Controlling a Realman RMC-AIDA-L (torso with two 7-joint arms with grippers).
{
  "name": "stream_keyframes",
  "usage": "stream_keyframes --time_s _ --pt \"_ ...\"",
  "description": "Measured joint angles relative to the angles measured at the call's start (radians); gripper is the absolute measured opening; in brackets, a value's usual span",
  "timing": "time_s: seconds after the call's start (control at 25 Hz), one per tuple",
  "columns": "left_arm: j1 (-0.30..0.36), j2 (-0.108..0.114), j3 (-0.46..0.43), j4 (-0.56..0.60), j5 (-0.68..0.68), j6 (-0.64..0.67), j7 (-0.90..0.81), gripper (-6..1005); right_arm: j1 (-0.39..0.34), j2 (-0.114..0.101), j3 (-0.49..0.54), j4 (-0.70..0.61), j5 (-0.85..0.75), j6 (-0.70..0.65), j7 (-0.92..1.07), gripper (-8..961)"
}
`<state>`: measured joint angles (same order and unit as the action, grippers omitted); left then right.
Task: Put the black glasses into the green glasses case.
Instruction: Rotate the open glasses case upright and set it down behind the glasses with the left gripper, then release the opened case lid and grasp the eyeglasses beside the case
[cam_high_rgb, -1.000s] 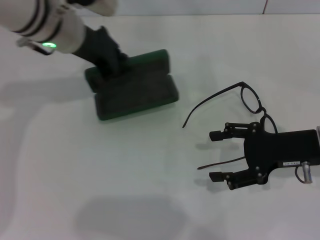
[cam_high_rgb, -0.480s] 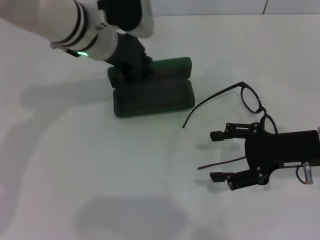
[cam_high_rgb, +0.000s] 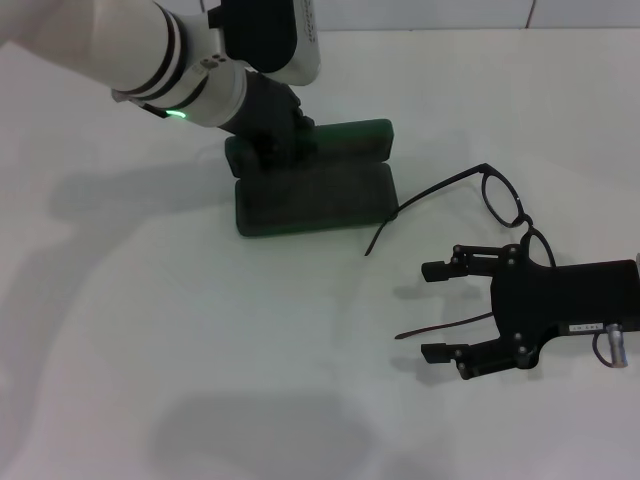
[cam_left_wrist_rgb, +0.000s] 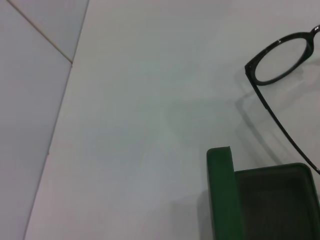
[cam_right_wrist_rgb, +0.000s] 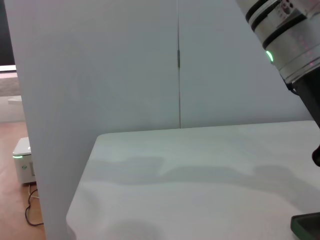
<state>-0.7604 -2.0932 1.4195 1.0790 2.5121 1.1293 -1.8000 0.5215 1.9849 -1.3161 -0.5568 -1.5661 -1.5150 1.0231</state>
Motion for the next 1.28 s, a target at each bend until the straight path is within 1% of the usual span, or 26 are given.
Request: stream_keyframes --time_s 0.12,0.2,0.32,0.6,0.68,0.76,0.8,0.84,0.88,1.04,1.12,1.16,1.24,1.28 --pt "0.015 -0.001 0.01 0.004 0.0 -0.03 -0.002 284 0.0 0.0 0.0 0.0 0.0 0.001 0.0 854" --pt "0.037 -0.001 0.039 0.017 0.004 -0.068 -0.004 288 0.0 0.0 0.0 0.0 0.0 0.003 0.0 854" --pt "0.087 -0.001 0.094 0.072 0.005 -0.109 -0.008 295 0.0 -0.001 0.0 0.0 0.0 0.004 0.0 853" --pt "0.101 -0.002 0.095 0.093 -0.002 -0.105 -0.034 310 0.0 -0.002 0.0 0.0 0.0 0.006 0.0 853" --pt "0.109 -0.002 0.091 0.106 -0.005 -0.098 -0.058 345 0.0 -0.003 0.0 0.0 0.0 0.006 0.001 853" --pt "0.123 -0.002 0.065 0.128 -0.027 -0.079 -0.094 380 0.0 -0.004 0.0 0.0 0.002 0.005 0.002 852" --pt "0.129 -0.002 0.043 0.133 -0.046 -0.068 -0.1 398 0.0 -0.005 0.0 0.0 0.003 0.004 0.003 852" --pt "0.137 0.0 -0.013 0.138 -0.098 -0.037 -0.106 435 0.0 -0.005 0.0 0.0 0.004 0.003 0.003 852" --pt "0.14 0.001 -0.045 0.138 -0.133 -0.019 -0.103 473 0.0 -0.006 0.0 0.0 0.005 0.002 0.003 852" --pt "0.165 0.013 -0.275 0.108 -0.367 0.141 -0.043 622 0.0 -0.008 0.002 0.0 0.007 -0.001 0.01 852" --pt "0.18 0.023 -0.411 0.054 -0.485 0.251 0.022 750 0.001 -0.009 0.003 0.0 0.008 -0.002 0.021 852" --pt "0.189 0.028 -0.45 0.029 -0.518 0.288 0.048 814 0.002 -0.01 0.003 -0.002 0.008 -0.002 0.029 852" --pt "0.222 0.044 -0.533 -0.038 -0.593 0.386 0.133 826 0.002 -0.013 0.003 -0.013 0.009 -0.002 0.047 852" --pt "0.243 0.053 -0.555 -0.066 -0.618 0.415 0.175 832 -0.001 -0.015 0.004 -0.022 0.009 -0.002 0.063 851"
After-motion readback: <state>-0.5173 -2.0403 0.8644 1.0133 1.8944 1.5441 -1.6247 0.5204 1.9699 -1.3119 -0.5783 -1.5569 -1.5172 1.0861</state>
